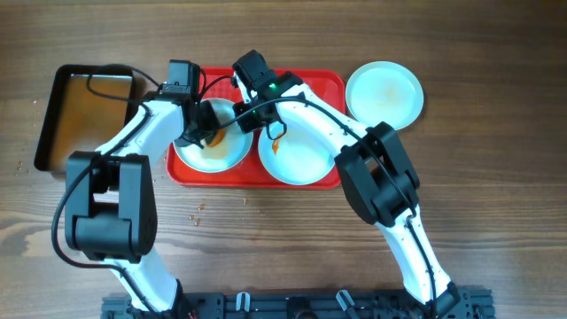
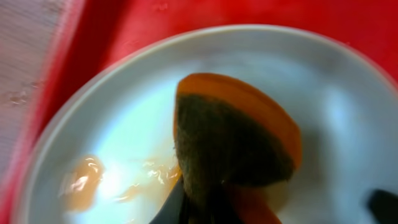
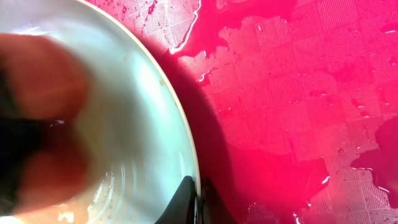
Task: Clean dirty plates on tray and stack at the side
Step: 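Scrub the held plate with the sponge in the left gripper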
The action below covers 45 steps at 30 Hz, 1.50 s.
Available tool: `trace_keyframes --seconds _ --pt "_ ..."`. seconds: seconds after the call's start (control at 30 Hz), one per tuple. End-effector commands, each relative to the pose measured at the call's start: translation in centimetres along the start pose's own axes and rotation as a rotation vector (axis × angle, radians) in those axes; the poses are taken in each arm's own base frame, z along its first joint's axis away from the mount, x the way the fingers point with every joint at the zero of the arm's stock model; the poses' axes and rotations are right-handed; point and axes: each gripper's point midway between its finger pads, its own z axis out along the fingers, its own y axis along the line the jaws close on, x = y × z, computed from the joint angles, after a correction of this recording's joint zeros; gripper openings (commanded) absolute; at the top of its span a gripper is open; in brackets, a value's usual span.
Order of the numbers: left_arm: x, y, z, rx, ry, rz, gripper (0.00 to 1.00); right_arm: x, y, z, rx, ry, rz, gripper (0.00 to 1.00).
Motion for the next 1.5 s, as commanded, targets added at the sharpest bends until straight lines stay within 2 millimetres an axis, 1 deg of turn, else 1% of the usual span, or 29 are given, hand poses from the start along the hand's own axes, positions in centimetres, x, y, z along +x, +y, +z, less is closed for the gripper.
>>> trace_keyframes --seconds 0.0,0.1,0.17,0.2,0.27,0.3,0.33,0.37,0.4,0.47,0.5,0.53,0.7,0.73,0.8,0.83,0.87,0.93,1.0,1.1,1.17,1.2,1.23,1.27,1.33,1.37,1.4,1.43,1.47 --pt "-0.4 6.8 -0.8 -0.368 -0.072 0.027 0.04 2.2 -2.1 1.7 0.082 0.065 -0.010 0.04" --pt "-1.3 9.2 -3.1 -0.515 -0.138 0.044 0.04 2.2 -2.2 1.7 0.082 0.065 -0.008 0.04" --pt "-1.9 10.0 -4.5 -0.568 -0.178 0.046 0.04 2.2 -2.2 1.7 0.082 0.064 -0.008 0.04" --pt "-2.2 9.9 -5.1 -0.563 -0.195 0.040 0.04 2.2 -2.2 1.7 0.082 0.064 -0.007 0.04" --pt "-2.3 9.0 -5.4 -0.500 -0.199 0.026 0.04 2.2 -2.3 1.7 0.083 0.065 0.002 0.04" --pt "-1.9 7.7 -4.9 -0.415 -0.170 0.018 0.04 2.2 -2.2 1.7 0.083 0.063 0.019 0.04" --pt "-0.8 4.8 -3.8 -0.242 -0.097 0.010 0.04 2.2 -2.2 1.7 0.083 0.063 0.018 0.04" --pt "-0.1 2.9 -3.4 -0.133 -0.052 0.007 0.04 2.2 -2.2 1.7 0.083 0.063 0.019 0.04" --pt "0.7 0.5 -3.2 0.003 0.002 0.004 0.04 2.2 -2.3 1.6 0.084 0.065 0.019 0.04" --pt "1.7 -2.5 -3.5 0.173 0.073 0.006 0.04 2.3 -2.3 1.6 0.084 0.066 0.020 0.04" --pt "2.3 -3.2 -3.7 0.217 0.102 0.006 0.04 2.2 -2.3 1.6 0.084 0.065 0.021 0.04" --pt "2.4 -3.2 -3.6 0.217 0.106 0.005 0.04 2.2 -2.3 1.6 0.084 0.064 0.021 0.04" --pt "4.2 -2.1 -2.3 0.194 0.144 -0.009 0.04 2.2 -2.4 1.6 0.084 0.066 0.022 0.04" --pt "4.9 -1.3 -1.8 0.166 0.152 -0.010 0.04 2.2 -2.4 1.6 0.084 0.066 0.021 0.04" --pt "5.1 1.6 -1.1 0.014 0.125 -0.008 0.04 2.3 -2.4 1.6 0.085 0.069 0.022 0.04" --pt "4.8 3.6 -1.2 -0.095 0.098 -0.002 0.04 2.3 -2.4 1.6 0.085 0.070 0.022 0.04" --pt "4.5 4.7 -1.3 -0.157 0.075 0.004 0.04 2.3 -2.4 1.6 0.086 0.070 0.022 0.04" --pt "3.3 7.3 -2.1 -0.315 0.010 0.019 0.04 2.3 -2.4 1.6 0.086 0.070 0.022 0.04" --pt "1.7 9.1 -3.8 -0.443 -0.054 0.038 0.04 2.3 -2.4 1.6 0.086 0.070 0.021 0.04" --pt "-0.1 10.1 -6.1 -0.535 -0.124 0.044 0.04 2.3 -2.4 1.6 0.085 0.069 0.019 0.04" --pt "-1.0 9.7 -7.4 -0.523 -0.158 0.034 0.04 2.3 -2.4 1.6 0.086 0.069 0.018 0.04" --pt "-1.0 9.1 -8.0 -0.472 -0.165 0.016 0.04 2.2 -2.4 1.4 0.084 0.066 0.019 0.04" --pt "-0.5 7.9 -8.1 -0.392 -0.145 -0.019 0.04 1.5 -2.1 0.7 0.079 0.043 0.017 0.04" --pt "0.5 5.5 -8.2 -0.220 -0.082 -0.042 0.04 0.6 -1.8 -0.3 0.076 0.008 0.009 0.04" --pt "1.7 1.9 -8.9 0.035 0.013 -0.073 0.04 -2.0 -1.9 -3.8 0.128 -0.089 0.001 0.04" --pt "2.2 0.7 -9.4 0.136 0.056 -0.090 0.04 -3.1 -2.2 -6.0 0.170 -0.138 0.000 0.04" --pt "2.3 0.5 -9.6 0.177 0.080 -0.107 0.04 -4.1 -2.9 -8.5 0.237 -0.192 0.002 0.04" --pt "2.3 1.4 -9.5 0.146 0.080 -0.110 0.04 -4.9 -3.8 -11.0 0.315 -0.243 0.006 0.05" --pt "2.3 2.1 -9.4 0.122 0.081 -0.120 0.04 -5.5 -4.4 -12.7 0.368 -0.274 -0.008 0.04"
